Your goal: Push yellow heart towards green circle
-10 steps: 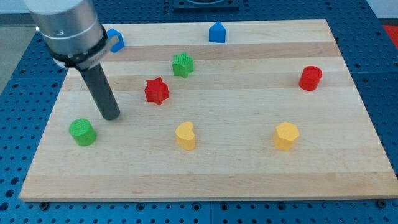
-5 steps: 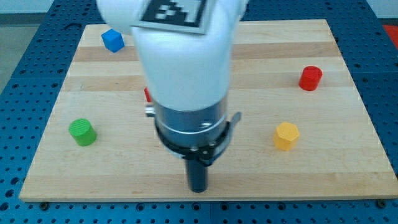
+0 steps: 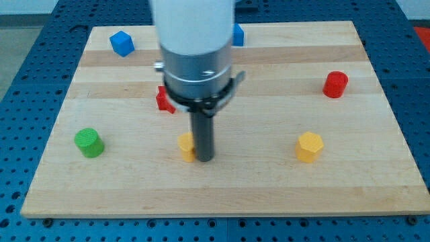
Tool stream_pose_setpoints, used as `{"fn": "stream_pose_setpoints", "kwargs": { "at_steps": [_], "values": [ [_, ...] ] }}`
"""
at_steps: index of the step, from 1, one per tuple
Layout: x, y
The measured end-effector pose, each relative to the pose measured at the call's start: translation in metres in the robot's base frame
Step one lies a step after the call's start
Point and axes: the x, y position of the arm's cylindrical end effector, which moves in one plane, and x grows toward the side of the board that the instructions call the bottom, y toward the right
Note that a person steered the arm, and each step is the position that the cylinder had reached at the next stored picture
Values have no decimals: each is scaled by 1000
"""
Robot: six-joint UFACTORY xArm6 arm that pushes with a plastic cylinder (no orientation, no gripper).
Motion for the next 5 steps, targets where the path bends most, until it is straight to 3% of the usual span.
{"fn": "stream_pose_setpoints", "kwargs": {
  "at_steps": [2, 4, 5],
  "values": [
    [-9, -66],
    [-10, -77],
    [-10, -51]
  ]
}}
